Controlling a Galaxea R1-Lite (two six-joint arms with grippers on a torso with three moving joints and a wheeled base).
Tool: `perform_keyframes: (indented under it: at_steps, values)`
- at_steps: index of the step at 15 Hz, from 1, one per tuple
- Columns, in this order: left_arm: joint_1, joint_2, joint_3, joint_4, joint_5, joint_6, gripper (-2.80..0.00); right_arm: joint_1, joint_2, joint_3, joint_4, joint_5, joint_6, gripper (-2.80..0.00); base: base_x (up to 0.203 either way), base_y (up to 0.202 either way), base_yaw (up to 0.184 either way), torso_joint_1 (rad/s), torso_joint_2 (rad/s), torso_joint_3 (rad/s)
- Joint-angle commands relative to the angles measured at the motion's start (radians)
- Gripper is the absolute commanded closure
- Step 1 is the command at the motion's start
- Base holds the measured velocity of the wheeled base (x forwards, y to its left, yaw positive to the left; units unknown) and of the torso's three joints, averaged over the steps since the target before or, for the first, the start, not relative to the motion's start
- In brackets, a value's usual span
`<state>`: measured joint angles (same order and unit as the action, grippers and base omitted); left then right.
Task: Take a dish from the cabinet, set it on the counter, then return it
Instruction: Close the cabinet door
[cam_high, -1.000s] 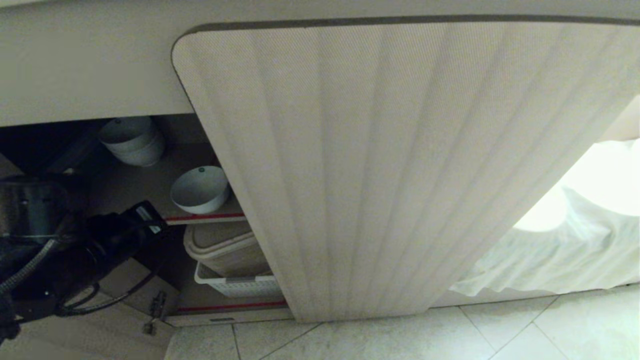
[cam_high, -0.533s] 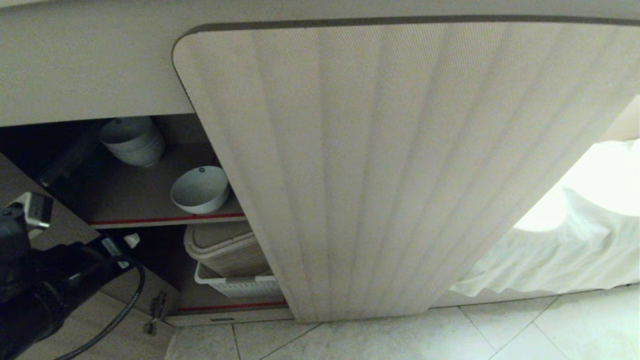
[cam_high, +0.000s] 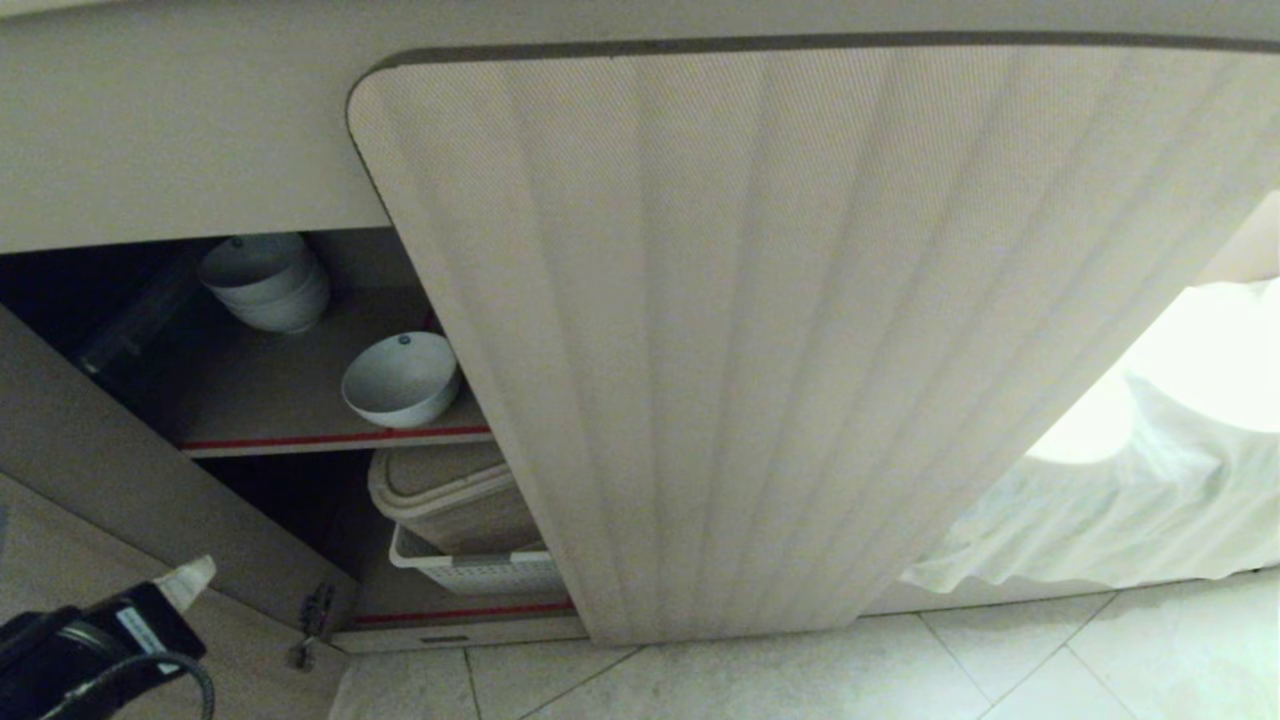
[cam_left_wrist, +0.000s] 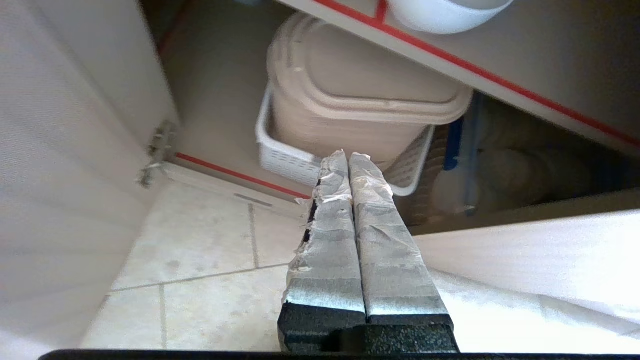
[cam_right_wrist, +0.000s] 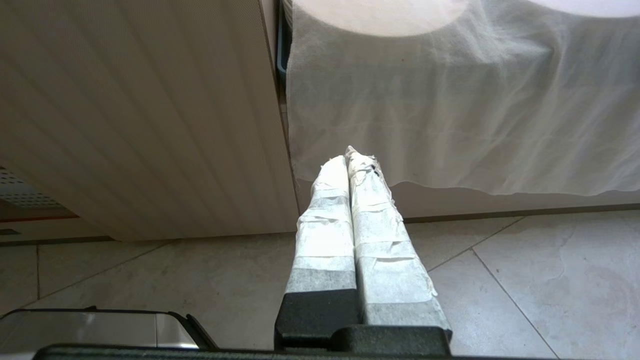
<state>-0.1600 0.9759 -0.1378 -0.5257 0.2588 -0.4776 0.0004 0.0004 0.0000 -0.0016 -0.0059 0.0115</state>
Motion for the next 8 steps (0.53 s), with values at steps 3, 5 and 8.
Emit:
perform_keyframes:
  at_steps: [3,5,8]
  values:
    - [0.03,-0.225,0.095,-0.002,0.02,0.115,0.0,0.001,0.0,0.0,0.0,0.0,0.001,0.0,0.0,0.0,0.0,0.0,0.0,0.0]
    - [0.019,-0.362,0.121,0.05,0.021,0.163,0.0,0.001,0.0,0.0,0.0,0.0,0.001,0.0,0.0,0.0,0.0,0.0,0.0,0.0]
    - [-0.022,-0.493,0.136,0.182,0.049,0.216,0.0,0.001,0.0,0.0,0.0,0.0,0.001,0.0,0.0,0.0,0.0,0.0,0.0,0.0]
